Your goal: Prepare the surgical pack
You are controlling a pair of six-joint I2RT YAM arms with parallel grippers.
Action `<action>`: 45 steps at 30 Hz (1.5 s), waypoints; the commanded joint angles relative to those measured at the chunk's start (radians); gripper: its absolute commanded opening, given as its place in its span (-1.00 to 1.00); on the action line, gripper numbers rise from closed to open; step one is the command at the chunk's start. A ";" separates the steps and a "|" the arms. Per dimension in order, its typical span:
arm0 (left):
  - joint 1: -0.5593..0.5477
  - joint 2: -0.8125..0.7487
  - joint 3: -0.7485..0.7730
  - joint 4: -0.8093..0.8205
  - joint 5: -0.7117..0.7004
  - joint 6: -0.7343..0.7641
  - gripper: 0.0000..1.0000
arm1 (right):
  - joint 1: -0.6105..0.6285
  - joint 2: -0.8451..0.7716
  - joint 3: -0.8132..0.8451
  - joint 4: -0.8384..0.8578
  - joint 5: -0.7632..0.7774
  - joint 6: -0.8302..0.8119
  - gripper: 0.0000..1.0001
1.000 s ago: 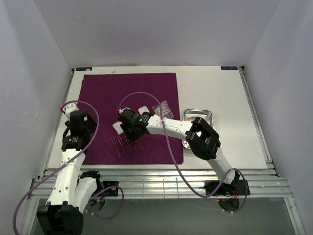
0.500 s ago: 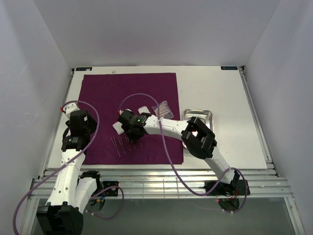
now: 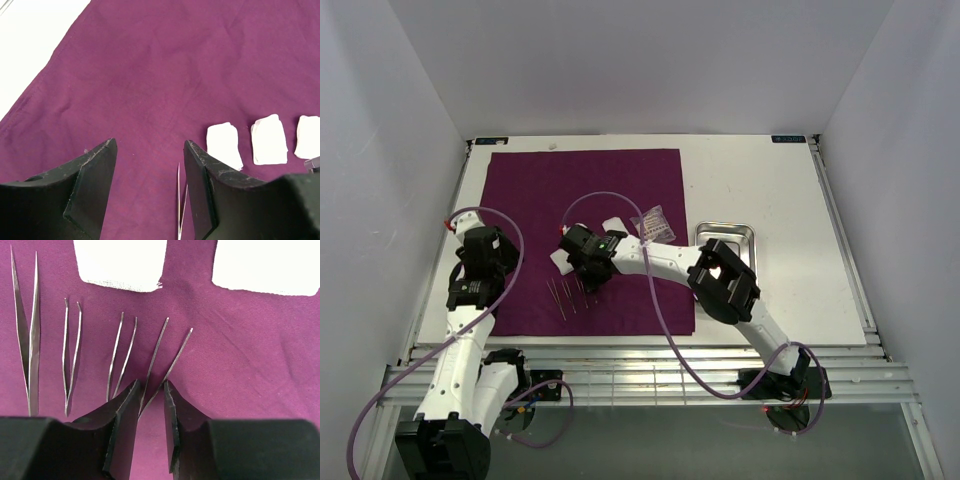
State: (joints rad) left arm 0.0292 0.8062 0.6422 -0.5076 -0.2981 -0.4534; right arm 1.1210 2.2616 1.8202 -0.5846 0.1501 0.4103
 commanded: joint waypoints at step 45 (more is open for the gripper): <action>-0.096 0.649 0.336 -0.424 0.419 -0.062 0.05 | -0.604 -0.863 -0.840 0.118 0.167 -0.155 -0.85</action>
State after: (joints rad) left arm -0.0071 1.4380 0.9348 -0.8768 0.1345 -0.5156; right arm 0.5499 1.4136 0.9962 -0.5472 0.3294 0.3309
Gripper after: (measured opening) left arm 0.542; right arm 0.088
